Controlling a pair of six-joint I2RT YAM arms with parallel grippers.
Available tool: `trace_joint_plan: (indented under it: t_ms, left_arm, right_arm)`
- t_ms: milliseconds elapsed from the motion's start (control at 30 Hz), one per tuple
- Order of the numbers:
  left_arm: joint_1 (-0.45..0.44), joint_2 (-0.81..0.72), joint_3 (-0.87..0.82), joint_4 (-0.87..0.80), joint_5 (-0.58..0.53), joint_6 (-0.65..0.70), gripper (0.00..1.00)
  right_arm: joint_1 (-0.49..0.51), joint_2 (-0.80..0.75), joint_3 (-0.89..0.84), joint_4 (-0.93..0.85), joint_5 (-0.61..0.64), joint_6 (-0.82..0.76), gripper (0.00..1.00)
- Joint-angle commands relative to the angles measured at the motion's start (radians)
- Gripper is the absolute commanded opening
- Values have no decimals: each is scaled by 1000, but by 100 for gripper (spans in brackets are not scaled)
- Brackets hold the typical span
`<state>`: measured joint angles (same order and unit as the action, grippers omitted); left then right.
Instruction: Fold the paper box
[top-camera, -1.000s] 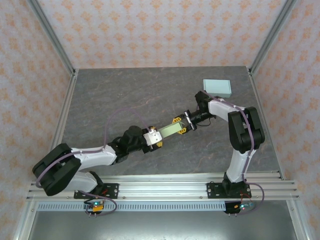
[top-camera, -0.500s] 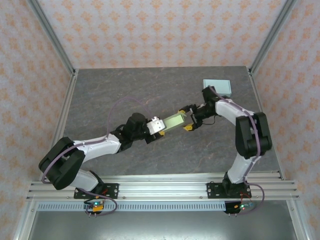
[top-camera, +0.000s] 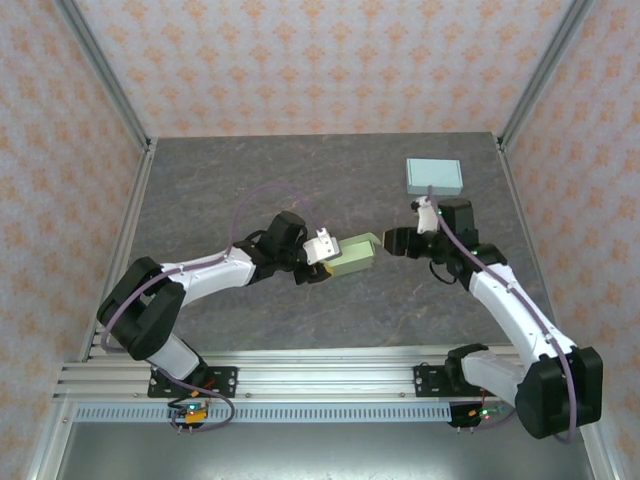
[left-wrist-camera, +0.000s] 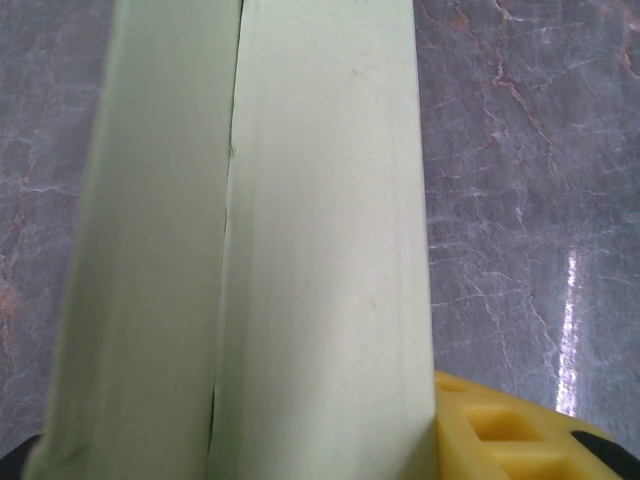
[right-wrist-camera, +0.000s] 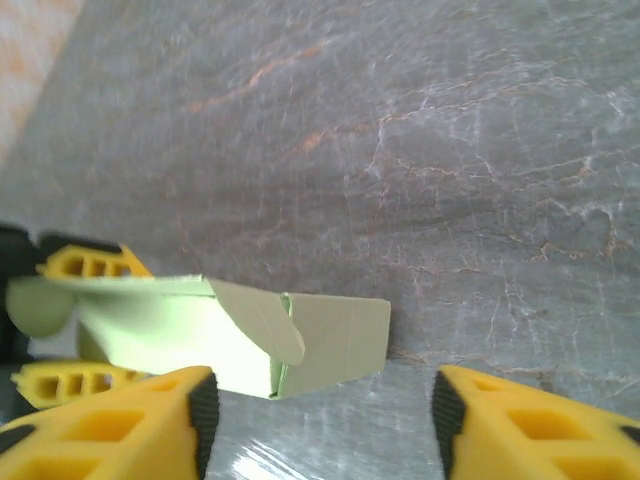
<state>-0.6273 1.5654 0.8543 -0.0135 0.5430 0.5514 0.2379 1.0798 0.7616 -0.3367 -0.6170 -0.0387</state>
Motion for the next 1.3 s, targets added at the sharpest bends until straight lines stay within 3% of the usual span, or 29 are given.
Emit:
trace_joint_plan:
  t_ms: [0,267,500,667,833,1267]
  left_arm:
    - [8,10,29,-78,33,23,45]
    - [8,19,60,-99,-5,30,48]
    - [13,31,78,-97,-29,29,48]
    - [21,48,93,-93,-38,27,49]
    - [29,47,90,-48,-37,-1,50]
    - [40,66,73,25,-47,-39,52]
  right_arm:
    - [24,42,15,56,25,-228,53]
    - [84,189,140,-11,-52,-290,39]
    - [125,225,153,-44,5,-262,22]
    - [125,214,150,-45,41,-214,18]
    - [132,216,148,16,53,-61,9]
    - [184,197,97,80,160,36,5]
